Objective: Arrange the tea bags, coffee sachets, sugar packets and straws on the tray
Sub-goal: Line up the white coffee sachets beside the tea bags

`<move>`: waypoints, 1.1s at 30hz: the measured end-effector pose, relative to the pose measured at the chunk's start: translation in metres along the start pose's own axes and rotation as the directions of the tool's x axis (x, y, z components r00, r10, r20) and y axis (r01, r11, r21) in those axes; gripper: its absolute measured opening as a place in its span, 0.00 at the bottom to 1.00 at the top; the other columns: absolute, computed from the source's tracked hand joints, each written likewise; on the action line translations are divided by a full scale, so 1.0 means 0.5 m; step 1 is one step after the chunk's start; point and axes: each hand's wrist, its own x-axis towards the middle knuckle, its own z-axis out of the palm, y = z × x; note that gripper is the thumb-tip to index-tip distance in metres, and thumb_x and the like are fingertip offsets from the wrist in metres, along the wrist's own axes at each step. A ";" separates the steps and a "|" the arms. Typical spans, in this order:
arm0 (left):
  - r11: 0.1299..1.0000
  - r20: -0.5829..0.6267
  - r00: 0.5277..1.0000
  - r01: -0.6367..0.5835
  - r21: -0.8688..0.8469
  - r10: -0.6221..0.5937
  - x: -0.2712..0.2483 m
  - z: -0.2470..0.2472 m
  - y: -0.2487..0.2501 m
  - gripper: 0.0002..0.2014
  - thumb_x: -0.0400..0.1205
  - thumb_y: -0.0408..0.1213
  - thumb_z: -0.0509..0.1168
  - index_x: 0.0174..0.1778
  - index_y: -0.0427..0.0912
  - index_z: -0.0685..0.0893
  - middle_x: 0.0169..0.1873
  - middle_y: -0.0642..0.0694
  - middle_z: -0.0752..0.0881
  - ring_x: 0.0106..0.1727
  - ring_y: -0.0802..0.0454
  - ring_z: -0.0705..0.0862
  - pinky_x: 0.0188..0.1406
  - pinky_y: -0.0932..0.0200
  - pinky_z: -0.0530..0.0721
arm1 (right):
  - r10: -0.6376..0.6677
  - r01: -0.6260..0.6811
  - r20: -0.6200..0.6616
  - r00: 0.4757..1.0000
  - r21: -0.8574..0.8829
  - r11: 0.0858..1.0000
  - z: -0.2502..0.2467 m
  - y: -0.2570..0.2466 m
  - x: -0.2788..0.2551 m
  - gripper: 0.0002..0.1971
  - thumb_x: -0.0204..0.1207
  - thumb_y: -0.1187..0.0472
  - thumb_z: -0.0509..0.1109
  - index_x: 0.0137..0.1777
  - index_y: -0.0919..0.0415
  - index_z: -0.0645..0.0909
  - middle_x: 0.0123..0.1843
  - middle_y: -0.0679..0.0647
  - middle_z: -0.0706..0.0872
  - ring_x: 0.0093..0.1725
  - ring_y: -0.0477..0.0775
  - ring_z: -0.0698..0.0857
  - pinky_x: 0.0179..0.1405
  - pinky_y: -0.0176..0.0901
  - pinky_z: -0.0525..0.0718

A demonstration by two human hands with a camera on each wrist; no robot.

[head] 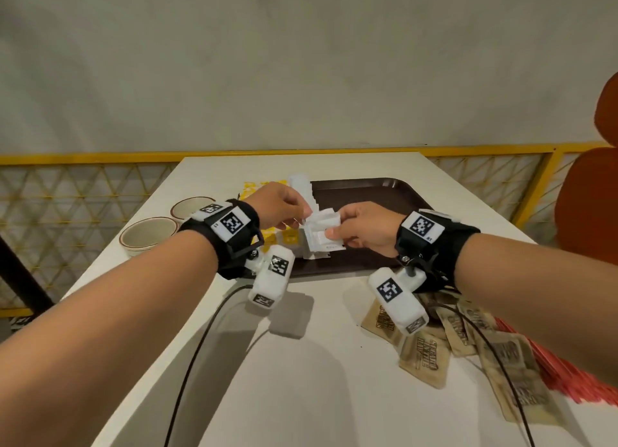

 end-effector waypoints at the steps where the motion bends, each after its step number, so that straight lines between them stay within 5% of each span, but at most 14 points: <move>1: 0.996 0.020 1.000 -0.005 0.088 0.004 0.007 0.000 -0.001 0.04 0.80 0.31 0.68 0.43 0.40 0.89 0.32 0.51 0.86 0.33 0.59 0.82 0.36 0.67 0.82 | 0.018 -0.018 0.007 1.000 -0.012 1.000 0.004 0.005 0.004 0.07 0.74 0.72 0.74 0.47 0.65 0.79 0.47 0.65 0.80 0.40 0.57 0.76 0.34 0.39 0.72; 4: 0.964 0.100 0.995 -0.044 0.261 0.018 0.023 0.000 0.001 0.07 0.78 0.29 0.71 0.50 0.39 0.90 0.34 0.55 0.86 0.35 0.64 0.81 0.34 0.76 0.77 | 0.065 -0.064 0.014 0.998 -0.063 0.996 0.008 0.020 0.016 0.08 0.74 0.71 0.75 0.47 0.64 0.78 0.46 0.64 0.80 0.40 0.56 0.76 0.34 0.40 0.74; 8: 0.932 0.144 0.989 -0.068 0.356 0.018 0.038 0.009 0.002 0.08 0.77 0.29 0.71 0.50 0.42 0.90 0.39 0.51 0.86 0.40 0.62 0.81 0.50 0.68 0.80 | 0.099 -0.096 0.016 0.995 -0.120 0.988 0.006 0.027 0.025 0.09 0.74 0.69 0.75 0.48 0.63 0.76 0.44 0.62 0.78 0.33 0.51 0.75 0.31 0.38 0.74; 13: 0.912 0.097 0.995 -0.051 0.407 0.012 0.049 0.030 0.004 0.07 0.77 0.29 0.71 0.45 0.45 0.91 0.39 0.52 0.86 0.46 0.55 0.84 0.55 0.60 0.83 | 0.116 -0.107 0.032 0.993 -0.191 0.976 0.003 0.028 0.029 0.09 0.75 0.70 0.74 0.50 0.62 0.76 0.41 0.61 0.76 0.29 0.48 0.73 0.23 0.31 0.75; 18: 0.916 0.025 1.000 -0.003 0.402 -0.007 0.056 0.044 0.003 0.07 0.76 0.30 0.72 0.38 0.48 0.89 0.40 0.49 0.89 0.46 0.54 0.85 0.54 0.58 0.85 | 0.112 -0.105 0.009 0.994 -0.288 0.952 0.000 0.036 0.039 0.11 0.70 0.64 0.79 0.45 0.62 0.79 0.38 0.59 0.80 0.33 0.51 0.76 0.30 0.36 0.78; 22: 0.919 -0.024 1.000 -0.002 0.394 0.012 0.053 0.049 0.012 0.07 0.78 0.30 0.69 0.48 0.43 0.91 0.49 0.47 0.89 0.52 0.52 0.85 0.56 0.59 0.83 | 0.065 -0.071 -0.028 0.997 -0.346 0.936 -0.001 0.041 0.039 0.14 0.64 0.61 0.84 0.39 0.61 0.80 0.33 0.57 0.83 0.32 0.52 0.79 0.32 0.39 0.77; 24: 0.963 -0.124 0.992 0.009 0.270 0.025 0.045 0.040 0.018 0.10 0.81 0.27 0.64 0.50 0.41 0.90 0.48 0.47 0.88 0.50 0.53 0.84 0.53 0.61 0.80 | 0.055 -0.066 -0.042 0.998 -0.327 0.943 -0.002 0.042 0.038 0.14 0.63 0.62 0.85 0.39 0.60 0.80 0.33 0.56 0.84 0.30 0.50 0.80 0.31 0.38 0.79; 27: 0.986 -0.196 0.977 0.052 -0.161 -0.083 0.006 0.032 0.017 0.17 0.82 0.20 0.54 0.40 0.40 0.85 0.37 0.47 0.84 0.40 0.53 0.80 0.42 0.62 0.80 | 0.045 -0.059 -0.057 0.997 -0.265 0.962 -0.007 0.042 0.034 0.13 0.64 0.66 0.83 0.45 0.63 0.84 0.36 0.58 0.86 0.29 0.49 0.82 0.31 0.38 0.82; 30: 0.836 -0.125 0.963 0.138 -0.530 -0.238 -0.058 0.046 0.006 0.16 0.84 0.20 0.51 0.43 0.36 0.82 0.37 0.41 0.82 0.37 0.50 0.81 0.43 0.60 0.84 | 0.038 -0.050 -0.061 0.997 -0.199 0.979 -0.015 0.042 0.032 0.11 0.65 0.72 0.81 0.45 0.64 0.84 0.38 0.60 0.86 0.28 0.49 0.83 0.42 0.45 0.88; 33: 0.677 0.002 0.943 0.240 -0.696 -0.333 -0.107 0.065 -0.003 0.12 0.86 0.25 0.52 0.46 0.36 0.81 0.40 0.40 0.82 0.40 0.49 0.82 0.47 0.59 0.84 | 0.042 -0.045 -0.029 0.999 -0.148 0.988 -0.014 0.041 0.028 0.11 0.66 0.75 0.79 0.43 0.64 0.83 0.38 0.62 0.87 0.29 0.51 0.84 0.49 0.50 0.89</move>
